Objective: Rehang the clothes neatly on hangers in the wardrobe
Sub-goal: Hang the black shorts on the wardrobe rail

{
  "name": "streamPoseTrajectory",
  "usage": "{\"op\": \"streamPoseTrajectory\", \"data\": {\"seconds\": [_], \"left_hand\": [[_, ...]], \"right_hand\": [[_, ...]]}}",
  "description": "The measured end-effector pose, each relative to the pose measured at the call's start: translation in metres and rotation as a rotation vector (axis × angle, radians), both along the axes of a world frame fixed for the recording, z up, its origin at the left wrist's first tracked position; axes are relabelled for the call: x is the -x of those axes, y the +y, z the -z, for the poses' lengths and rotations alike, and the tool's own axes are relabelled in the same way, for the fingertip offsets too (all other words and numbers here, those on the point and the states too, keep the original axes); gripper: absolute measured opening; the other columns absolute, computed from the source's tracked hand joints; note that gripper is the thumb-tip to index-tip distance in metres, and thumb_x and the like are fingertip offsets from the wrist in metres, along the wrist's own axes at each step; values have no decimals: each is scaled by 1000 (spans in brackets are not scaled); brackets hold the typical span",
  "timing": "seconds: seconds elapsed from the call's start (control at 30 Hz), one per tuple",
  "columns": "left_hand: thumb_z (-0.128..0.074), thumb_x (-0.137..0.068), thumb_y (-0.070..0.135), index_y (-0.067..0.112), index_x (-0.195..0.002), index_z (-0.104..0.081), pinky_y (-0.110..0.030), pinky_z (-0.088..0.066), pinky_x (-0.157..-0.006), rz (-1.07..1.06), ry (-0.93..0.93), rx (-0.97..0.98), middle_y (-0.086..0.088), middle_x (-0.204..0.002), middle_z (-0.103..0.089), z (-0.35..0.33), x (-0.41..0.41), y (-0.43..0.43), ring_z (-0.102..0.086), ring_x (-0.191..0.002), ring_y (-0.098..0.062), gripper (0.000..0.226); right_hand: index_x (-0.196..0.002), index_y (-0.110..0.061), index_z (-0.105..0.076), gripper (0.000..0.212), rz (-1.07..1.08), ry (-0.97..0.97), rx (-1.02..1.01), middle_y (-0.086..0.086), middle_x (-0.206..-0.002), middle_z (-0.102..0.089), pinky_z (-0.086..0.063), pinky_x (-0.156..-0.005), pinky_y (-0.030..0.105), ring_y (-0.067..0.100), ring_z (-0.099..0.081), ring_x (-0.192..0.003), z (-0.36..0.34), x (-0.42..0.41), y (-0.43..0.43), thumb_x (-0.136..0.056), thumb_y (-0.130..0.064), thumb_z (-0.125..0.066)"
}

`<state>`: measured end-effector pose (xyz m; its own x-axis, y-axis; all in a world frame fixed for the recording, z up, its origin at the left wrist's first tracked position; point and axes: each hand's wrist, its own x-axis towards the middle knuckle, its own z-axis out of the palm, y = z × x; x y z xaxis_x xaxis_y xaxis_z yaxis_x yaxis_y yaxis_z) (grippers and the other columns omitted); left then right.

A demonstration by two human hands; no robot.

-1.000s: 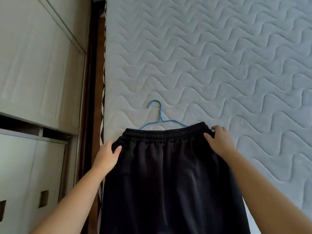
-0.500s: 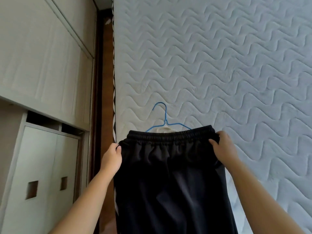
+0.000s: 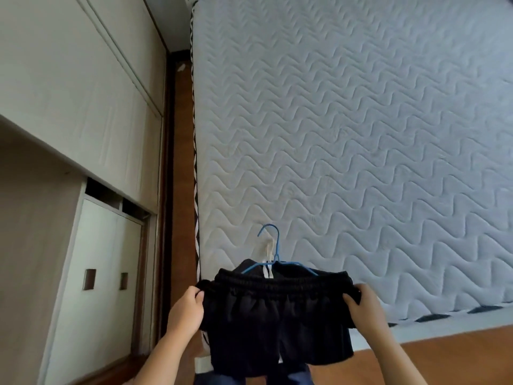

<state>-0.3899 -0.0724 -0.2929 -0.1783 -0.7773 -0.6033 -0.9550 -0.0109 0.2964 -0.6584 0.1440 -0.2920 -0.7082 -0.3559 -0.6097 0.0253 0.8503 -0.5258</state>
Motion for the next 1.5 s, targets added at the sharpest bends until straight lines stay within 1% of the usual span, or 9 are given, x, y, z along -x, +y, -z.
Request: {"op": "streamPoseTrajectory", "data": {"seconds": [0.2, 0.33, 0.53, 0.67, 0.9, 1.03, 1.13, 1.27, 1.5], "left_hand": [[-32, -98, 28, 17, -83, -43, -33, -31, -56, 111, 22, 77, 2, -67, -48, -24, -25, 45, -51, -67, -22, 22], [-31, -98, 29, 17, -75, -38, -33, -31, -56, 160, 41, 167, 1, -62, -45, -44, -44, 60, -48, -64, -25, 27], [-36, -98, 27, 13, -67, -42, -32, -29, -52, -3, 282, 193, -2, -60, -45, -86, -83, 54, -45, -56, -18, 34], [-36, -98, 26, 9, -79, -48, -30, -33, -56, -157, 441, 284, -4, -69, -49, -148, -110, 42, -49, -66, -19, 28], [-43, -95, 19, 12, -102, -53, -30, -36, -79, -307, 731, 683, -2, -97, -55, -288, -172, 20, -51, -93, -19, 14], [-39, -97, 23, 13, -106, -51, -29, -36, -78, -328, 746, 855, 2, -94, -53, -351, -207, 19, -50, -91, -17, 18], [-39, -97, 24, 15, -100, -50, -26, -37, -66, -303, 689, 970, 8, -82, -52, -384, -231, 13, -51, -79, -12, 15], [-37, -97, 21, 18, -95, -46, -17, -32, -55, -312, 661, 1137, 11, -76, -50, -409, -251, 2, -47, -68, -2, 9], [-37, -97, 21, 10, -113, -49, -36, -44, -70, -480, 642, 1283, -5, -92, -58, -420, -277, -31, -56, -81, -22, 23]], "right_hand": [[-106, -2, -52, 20, -49, 73, 44, 12, -95, -58, -36, -68, 32, 23, -52, -83, -36, -10, 37, -90, -12, -53], [-114, -4, -53, 29, -90, 167, 46, 14, -107, -64, -35, -71, 31, 28, -58, -93, -65, -24, 52, -89, -19, -54], [-114, -8, -52, 29, -239, 271, 167, 8, -98, -59, -34, -72, 29, 24, -54, -89, -122, -43, 33, -88, -20, -56], [-114, -10, -51, 29, -350, 350, 324, 1, -94, -54, -39, -77, 30, 22, -54, -90, -180, -58, -5, -87, -19, -58], [-122, -6, -49, 37, -559, 512, 637, 3, -105, -52, -37, -85, 31, 22, -51, -100, -299, -94, -63, -86, -6, -57], [-118, -10, -53, 29, -605, 515, 826, 3, -103, -56, -39, -86, 33, 20, -52, -98, -368, -124, -86, -90, -7, -52], [-115, -8, -57, 25, -629, 526, 928, 7, -103, -59, -42, -90, 37, 23, -54, -100, -404, -143, -105, -92, -12, -48], [-103, -10, -61, 16, -727, 599, 927, 7, -93, -62, -37, -77, 31, 25, -55, -92, -434, -161, -136, -91, -12, -50], [-82, -18, -54, 10, -910, 587, 954, 1, -76, -56, -38, -64, 29, 22, -52, -78, -466, -187, -202, -90, -11, -52]]}}
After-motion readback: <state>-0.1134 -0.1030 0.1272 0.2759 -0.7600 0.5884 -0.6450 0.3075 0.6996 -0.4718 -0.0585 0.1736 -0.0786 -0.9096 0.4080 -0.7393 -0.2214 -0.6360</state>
